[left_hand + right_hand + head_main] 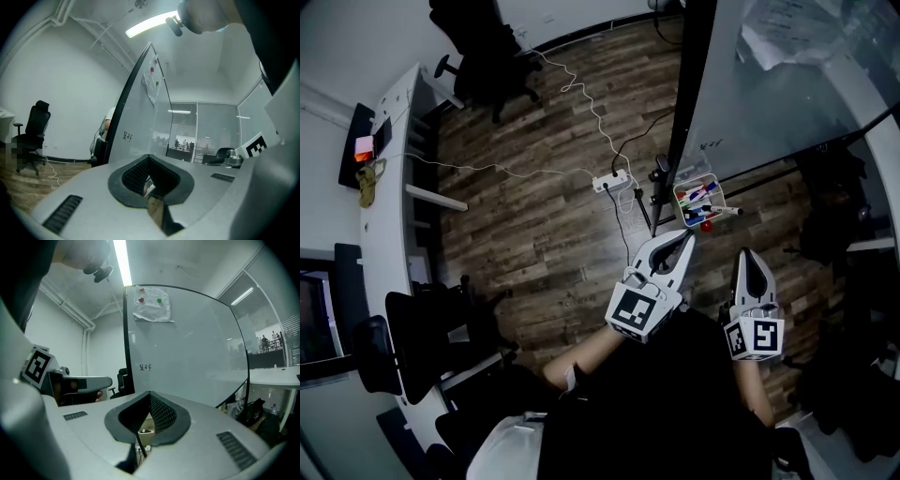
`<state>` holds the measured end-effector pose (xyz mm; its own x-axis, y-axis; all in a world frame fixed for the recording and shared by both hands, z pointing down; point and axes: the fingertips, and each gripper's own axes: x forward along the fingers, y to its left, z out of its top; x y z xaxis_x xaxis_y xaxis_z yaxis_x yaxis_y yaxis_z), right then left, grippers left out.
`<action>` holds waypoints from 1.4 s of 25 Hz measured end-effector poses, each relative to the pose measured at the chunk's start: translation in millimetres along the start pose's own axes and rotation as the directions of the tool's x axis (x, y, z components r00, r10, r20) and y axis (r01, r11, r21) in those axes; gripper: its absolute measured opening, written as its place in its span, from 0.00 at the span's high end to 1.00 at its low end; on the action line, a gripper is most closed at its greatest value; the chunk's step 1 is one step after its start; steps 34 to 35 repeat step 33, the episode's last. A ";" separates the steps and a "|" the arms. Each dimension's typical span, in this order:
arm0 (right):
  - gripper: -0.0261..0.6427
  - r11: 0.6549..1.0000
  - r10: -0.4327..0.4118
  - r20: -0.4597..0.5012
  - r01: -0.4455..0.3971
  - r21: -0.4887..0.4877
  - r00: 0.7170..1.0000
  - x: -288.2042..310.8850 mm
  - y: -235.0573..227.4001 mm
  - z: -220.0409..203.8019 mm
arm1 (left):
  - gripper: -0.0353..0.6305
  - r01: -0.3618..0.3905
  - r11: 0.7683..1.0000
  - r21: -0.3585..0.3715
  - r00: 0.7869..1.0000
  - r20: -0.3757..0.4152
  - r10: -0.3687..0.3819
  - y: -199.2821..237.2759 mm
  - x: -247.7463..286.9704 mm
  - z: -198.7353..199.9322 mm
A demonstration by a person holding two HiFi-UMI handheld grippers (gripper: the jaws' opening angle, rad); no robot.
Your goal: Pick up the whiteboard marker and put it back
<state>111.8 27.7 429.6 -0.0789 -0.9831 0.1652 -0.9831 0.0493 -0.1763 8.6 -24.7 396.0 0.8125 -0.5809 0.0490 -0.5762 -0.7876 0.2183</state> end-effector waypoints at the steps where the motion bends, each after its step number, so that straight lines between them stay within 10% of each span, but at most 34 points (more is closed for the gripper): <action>1: 0.94 1.000 0.005 0.004 -0.005 -0.009 1.000 -1.5 -1.0 0.5 | 0.94 -0.001 1.000 0.001 1.000 0.000 0.001 -1.9 1.2 -0.8; 35: 0.94 0.995 0.097 0.049 -0.095 -0.036 0.994 13.0 -6.1 12.4 | 0.94 -0.017 1.000 0.018 1.000 0.009 0.017 0.8 25.3 -2.7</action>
